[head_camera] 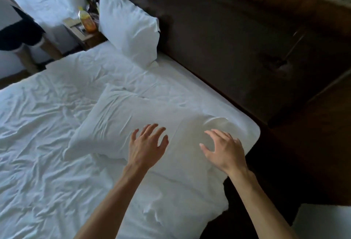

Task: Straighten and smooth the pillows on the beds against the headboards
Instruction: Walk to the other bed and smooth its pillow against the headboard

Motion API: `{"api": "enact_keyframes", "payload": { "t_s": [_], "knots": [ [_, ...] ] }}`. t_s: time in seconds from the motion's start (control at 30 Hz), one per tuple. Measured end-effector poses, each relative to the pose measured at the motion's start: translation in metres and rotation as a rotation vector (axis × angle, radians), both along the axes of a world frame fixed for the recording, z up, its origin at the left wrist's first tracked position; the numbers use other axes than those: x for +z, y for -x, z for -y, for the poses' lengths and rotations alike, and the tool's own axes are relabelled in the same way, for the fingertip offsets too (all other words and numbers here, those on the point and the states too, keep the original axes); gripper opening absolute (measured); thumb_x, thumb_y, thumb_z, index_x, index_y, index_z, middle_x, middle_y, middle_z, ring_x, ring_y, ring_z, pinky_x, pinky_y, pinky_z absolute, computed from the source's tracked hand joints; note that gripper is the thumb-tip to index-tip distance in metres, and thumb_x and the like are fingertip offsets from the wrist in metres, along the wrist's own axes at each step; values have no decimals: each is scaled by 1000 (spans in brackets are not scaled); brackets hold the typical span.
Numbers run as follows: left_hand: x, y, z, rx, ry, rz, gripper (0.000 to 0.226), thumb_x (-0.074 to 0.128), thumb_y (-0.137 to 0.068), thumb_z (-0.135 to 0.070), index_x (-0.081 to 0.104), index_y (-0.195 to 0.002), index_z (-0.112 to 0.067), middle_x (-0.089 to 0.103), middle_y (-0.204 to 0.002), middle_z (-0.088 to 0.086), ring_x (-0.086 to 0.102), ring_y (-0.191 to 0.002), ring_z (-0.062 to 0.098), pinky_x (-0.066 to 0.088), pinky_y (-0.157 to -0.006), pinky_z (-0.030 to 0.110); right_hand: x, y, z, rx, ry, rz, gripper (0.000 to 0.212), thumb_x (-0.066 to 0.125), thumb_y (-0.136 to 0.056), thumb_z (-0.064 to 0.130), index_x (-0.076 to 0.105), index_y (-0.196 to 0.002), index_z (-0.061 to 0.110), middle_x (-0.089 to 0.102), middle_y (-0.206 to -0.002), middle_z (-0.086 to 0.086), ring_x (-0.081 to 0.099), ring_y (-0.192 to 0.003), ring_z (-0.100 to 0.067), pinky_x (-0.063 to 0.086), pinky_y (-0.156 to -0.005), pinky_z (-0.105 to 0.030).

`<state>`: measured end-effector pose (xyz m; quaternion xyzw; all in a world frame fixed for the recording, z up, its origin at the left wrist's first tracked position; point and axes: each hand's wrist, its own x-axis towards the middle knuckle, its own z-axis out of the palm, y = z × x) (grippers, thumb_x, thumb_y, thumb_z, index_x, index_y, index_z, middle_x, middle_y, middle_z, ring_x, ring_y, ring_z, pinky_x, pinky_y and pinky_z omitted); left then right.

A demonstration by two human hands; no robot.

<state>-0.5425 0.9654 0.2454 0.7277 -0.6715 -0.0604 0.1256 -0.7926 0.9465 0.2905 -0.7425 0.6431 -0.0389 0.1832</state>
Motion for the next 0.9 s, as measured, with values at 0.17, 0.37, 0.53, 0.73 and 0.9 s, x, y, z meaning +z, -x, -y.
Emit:
{"api": "enact_keyframes", "payload": {
  "t_s": [0.17,0.37,0.53,0.73,0.9],
  "knots": [
    [-55,-51,110,-22,-59,44,53,32,-91,-59,68,-122,-35,66,-134,-5,57,-129,18,39,-109,52,-60,-44,100,-7,-68,7,66,40,-80,63,58,-134,30,60,-141,7,53,-131,-19,44,-105,-46],
    [-124,-102,209,-67,-156,108,57,28,-89,-60,66,-125,-36,65,-136,-4,56,-130,18,39,-109,53,-135,-98,195,18,-93,57,60,44,-82,58,59,-133,31,61,-140,9,54,-131,-18,43,-105,-41],
    [-178,-136,278,-165,-263,191,61,19,-87,-60,65,-120,-37,67,-128,-9,57,-126,17,37,-104,47,-205,-134,255,9,-167,67,53,47,-92,59,55,-136,31,58,-143,9,49,-135,-16,39,-110,-41],
    [-232,-171,338,-238,-353,260,62,9,-90,-60,63,-114,-40,67,-124,-20,56,-122,4,36,-98,40,-275,-156,300,-58,-323,66,56,31,-93,69,57,-130,36,62,-140,8,53,-132,-20,36,-110,-46],
    [-256,-199,372,-309,-542,268,56,15,-98,-63,61,-123,-42,65,-130,-15,57,-123,9,36,-103,35,-302,-152,324,-68,-493,71,73,20,-83,85,54,-133,43,59,-144,8,51,-135,-19,32,-114,-47]
  ]
}}
